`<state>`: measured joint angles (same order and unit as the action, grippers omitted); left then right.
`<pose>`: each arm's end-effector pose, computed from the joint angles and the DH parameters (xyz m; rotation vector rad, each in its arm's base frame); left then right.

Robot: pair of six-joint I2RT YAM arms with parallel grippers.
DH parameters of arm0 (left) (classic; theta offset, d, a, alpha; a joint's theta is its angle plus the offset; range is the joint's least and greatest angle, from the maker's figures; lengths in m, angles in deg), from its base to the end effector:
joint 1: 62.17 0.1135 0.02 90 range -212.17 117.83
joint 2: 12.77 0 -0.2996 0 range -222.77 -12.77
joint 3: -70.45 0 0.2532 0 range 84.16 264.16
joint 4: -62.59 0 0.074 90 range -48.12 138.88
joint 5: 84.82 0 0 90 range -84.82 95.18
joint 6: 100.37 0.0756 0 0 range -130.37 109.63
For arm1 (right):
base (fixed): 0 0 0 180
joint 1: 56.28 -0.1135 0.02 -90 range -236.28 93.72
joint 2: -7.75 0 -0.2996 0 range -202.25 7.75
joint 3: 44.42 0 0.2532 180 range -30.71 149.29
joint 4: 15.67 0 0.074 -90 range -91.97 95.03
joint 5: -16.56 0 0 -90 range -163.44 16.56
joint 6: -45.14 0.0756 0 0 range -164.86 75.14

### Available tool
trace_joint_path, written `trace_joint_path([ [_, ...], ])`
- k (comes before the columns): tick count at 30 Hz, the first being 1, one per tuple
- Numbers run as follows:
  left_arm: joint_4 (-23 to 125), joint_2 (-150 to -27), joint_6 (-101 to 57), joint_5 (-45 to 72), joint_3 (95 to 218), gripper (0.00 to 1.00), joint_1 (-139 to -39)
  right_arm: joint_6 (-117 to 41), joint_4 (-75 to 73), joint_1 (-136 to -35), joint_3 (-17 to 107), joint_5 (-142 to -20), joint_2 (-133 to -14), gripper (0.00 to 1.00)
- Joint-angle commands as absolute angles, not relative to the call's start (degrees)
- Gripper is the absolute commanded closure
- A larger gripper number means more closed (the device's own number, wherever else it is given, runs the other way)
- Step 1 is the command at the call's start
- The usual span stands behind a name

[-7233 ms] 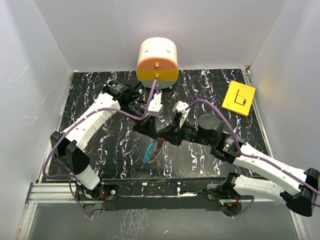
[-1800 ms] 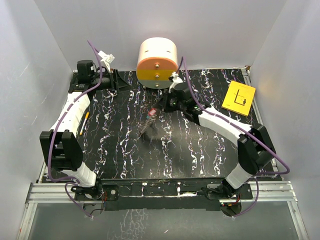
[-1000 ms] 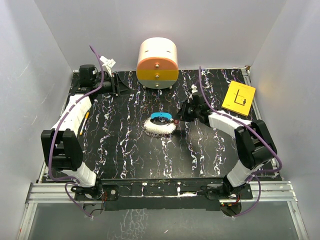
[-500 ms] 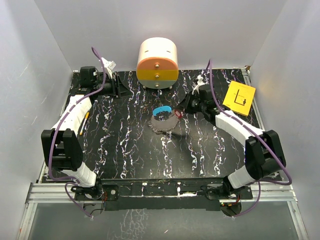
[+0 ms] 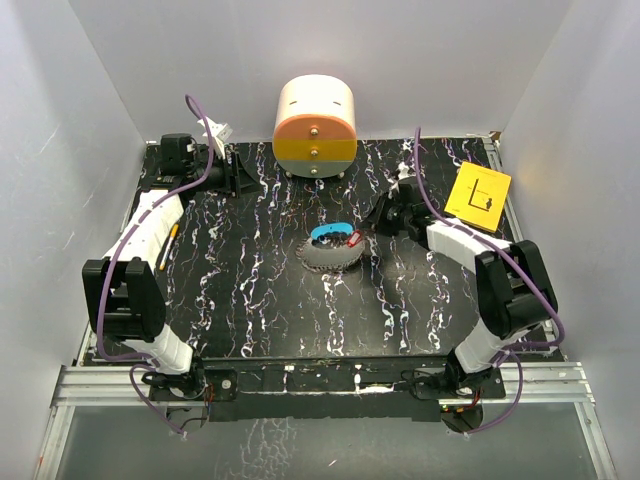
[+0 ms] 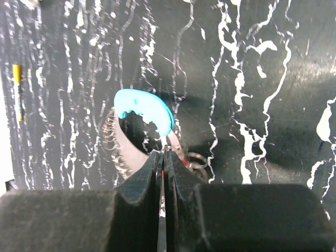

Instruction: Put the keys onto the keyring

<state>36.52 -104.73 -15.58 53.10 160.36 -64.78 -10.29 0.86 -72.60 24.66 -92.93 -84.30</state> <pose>0.3903 -0.0740 0.3451 0.4732 1.9536 -0.9406 0.3537 0.1298 0.2217 0.1847 2.3505 0.8406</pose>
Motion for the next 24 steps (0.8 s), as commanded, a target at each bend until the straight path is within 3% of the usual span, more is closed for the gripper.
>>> trace_joint_path([
  [1,35.79,-101.05,-14.18,53.08,161.37,0.55,-64.54,-10.44,-2.32,-71.83,24.87,-93.40,-86.02,0.92],
  [24,36.09,-102.05,-13.62,53.61,160.21,0.54,-64.54,-10.44,-2.32,-69.11,28.66,-93.40,-91.77,0.92],
])
